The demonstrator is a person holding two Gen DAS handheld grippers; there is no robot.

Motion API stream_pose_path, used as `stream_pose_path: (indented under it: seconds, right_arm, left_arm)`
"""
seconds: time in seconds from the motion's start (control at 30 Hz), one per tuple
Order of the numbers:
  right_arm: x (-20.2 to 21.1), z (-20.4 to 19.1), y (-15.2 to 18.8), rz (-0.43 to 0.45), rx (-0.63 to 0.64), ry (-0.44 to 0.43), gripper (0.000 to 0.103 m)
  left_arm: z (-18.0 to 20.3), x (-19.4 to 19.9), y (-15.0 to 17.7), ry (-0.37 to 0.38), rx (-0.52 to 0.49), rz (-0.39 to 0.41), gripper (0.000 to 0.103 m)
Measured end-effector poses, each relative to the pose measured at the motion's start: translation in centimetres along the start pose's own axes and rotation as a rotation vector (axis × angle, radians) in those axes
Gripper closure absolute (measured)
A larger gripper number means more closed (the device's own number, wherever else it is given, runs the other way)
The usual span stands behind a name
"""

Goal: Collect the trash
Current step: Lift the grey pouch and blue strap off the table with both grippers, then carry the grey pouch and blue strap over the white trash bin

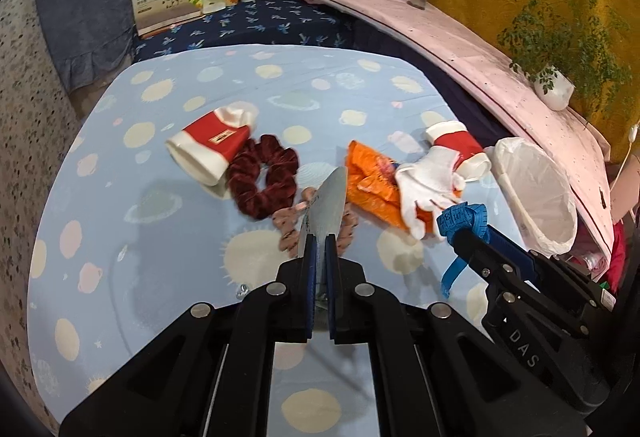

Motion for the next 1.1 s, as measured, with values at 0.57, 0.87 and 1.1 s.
stream_pose_path:
  seconds: [0.57, 0.87, 1.1]
  right_arm:
    - [0.6, 11.5, -2.6, 0.064, -0.204, 0.088, 0.082]
    - [0.0, 19.0, -2.7, 0.074, -0.332, 0.162, 0.082]
    - [-0.9, 23.2, -2.7, 0.068, -0.374, 0.228, 0.082]
  left_arm:
    - [9.9, -3.8, -3.3, 0.136, -0.138, -0.010, 0.099]
    - [15.8, -7.2, -4.5, 0.189, -0.235, -0.043, 0.099]
    - [20.5, -10.1, -5.2, 0.277, -0.282, -0.072, 0.099]
Point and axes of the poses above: each gripper's, at about its wrist camera, not at the fingertips, and x roughly against the way its jaws point, z to its right, y to its underside, the point moved 4 cm from there along -x, roughly the way its jaws point, and after that the axes turned 11 degrees about y, right-handed, at the moved point
